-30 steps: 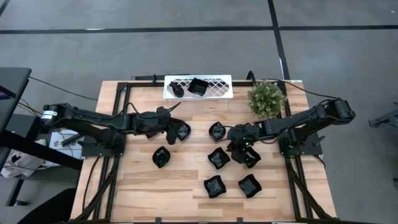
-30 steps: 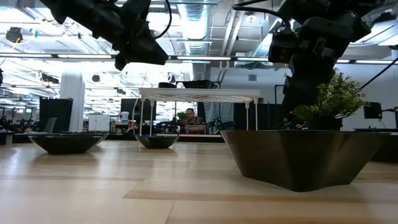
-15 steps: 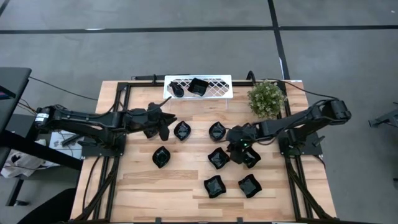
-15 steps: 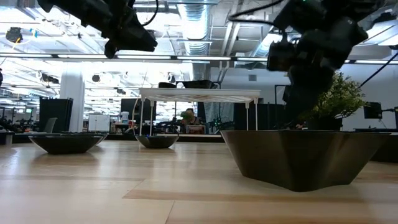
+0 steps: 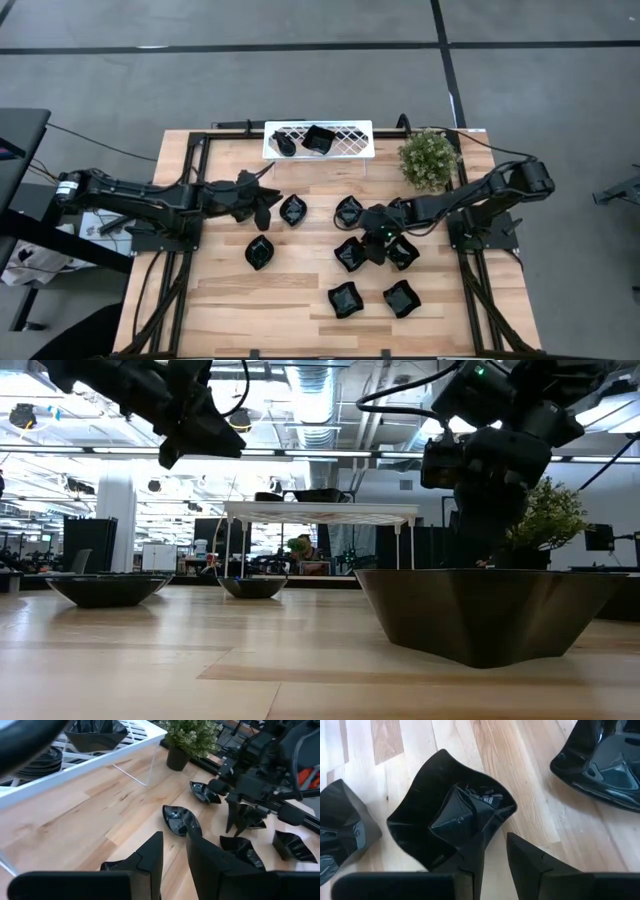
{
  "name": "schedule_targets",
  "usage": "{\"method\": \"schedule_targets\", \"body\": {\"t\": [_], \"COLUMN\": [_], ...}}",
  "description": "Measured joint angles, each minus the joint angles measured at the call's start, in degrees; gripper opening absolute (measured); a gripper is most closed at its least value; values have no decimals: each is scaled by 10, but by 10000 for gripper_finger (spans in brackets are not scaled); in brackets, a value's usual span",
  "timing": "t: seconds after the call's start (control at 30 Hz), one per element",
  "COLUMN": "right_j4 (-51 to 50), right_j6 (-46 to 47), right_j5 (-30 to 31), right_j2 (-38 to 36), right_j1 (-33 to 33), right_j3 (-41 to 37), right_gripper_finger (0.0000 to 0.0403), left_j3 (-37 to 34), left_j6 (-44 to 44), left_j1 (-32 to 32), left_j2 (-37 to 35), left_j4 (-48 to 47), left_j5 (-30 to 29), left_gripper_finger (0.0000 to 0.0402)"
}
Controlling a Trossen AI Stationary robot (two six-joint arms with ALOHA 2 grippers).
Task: Pick & Place Mini shaped plates
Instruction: Stack the black distorted square plate on top of the black distorted square plate on the shelf
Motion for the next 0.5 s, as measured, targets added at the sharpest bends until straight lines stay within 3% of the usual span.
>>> {"method": "schedule_targets", "body": {"t": [0.5], "right_j4": [21], "right_j6": [1], "right_j5": [-17], "right_j2": [18], "right_j1": [-11], "right_j3": [0], "right_gripper_finger": [78], "left_j3": [-5], "left_j6": [18], "left_j1": [0], "left_j2": [-22], "left_j4": [2], "left_j5": [0], "left_gripper_finger": [86]}}
